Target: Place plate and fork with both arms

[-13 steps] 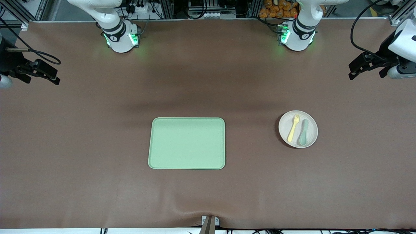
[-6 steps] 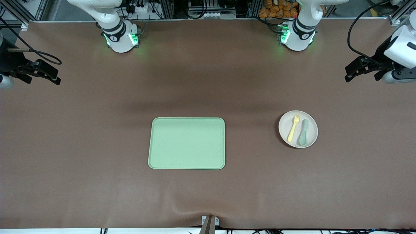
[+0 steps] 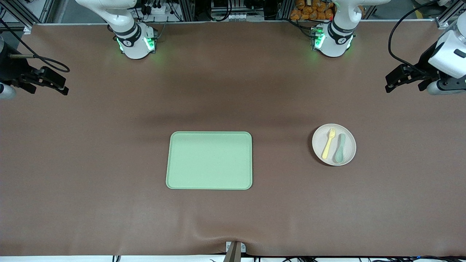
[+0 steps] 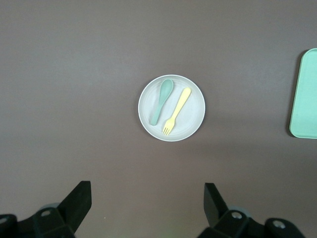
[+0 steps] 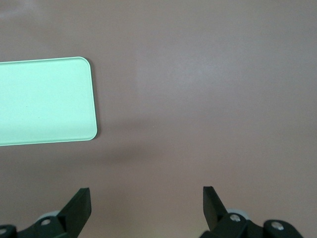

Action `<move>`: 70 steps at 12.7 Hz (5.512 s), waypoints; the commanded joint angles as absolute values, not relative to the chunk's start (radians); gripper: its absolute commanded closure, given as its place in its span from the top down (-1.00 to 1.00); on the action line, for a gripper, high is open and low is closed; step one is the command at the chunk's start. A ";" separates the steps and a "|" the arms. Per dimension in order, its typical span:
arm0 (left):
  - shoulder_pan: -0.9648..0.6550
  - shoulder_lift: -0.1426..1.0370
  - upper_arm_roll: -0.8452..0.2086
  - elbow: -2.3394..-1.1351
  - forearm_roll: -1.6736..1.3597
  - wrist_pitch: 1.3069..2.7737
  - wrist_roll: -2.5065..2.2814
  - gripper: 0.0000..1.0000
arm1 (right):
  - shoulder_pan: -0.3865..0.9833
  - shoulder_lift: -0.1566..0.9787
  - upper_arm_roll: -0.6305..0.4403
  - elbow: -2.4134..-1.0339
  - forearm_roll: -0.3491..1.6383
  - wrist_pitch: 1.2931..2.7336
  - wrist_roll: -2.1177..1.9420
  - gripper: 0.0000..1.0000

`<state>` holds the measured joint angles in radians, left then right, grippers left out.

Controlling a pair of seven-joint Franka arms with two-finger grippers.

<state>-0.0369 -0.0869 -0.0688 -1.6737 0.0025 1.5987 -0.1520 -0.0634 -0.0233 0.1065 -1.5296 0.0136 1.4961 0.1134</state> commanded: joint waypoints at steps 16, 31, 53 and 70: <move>0.032 0.176 -0.077 -1.979 -0.084 2.100 -0.132 1.00 | -0.060 -0.025 0.104 -1.528 0.023 1.479 0.117 1.00; 0.138 0.488 -0.078 -1.985 -0.178 2.358 0.155 0.48 | -0.061 -0.025 0.103 -1.528 0.023 1.477 0.117 1.00; 0.123 0.549 -0.095 -1.951 -0.270 2.365 0.163 -1.00 | -0.063 -0.025 0.103 -1.529 0.023 1.476 0.117 1.00; -0.201 0.725 -0.227 -1.476 -0.281 2.264 -0.270 -1.00 | -0.063 -0.023 0.103 -1.529 0.023 1.476 0.112 1.00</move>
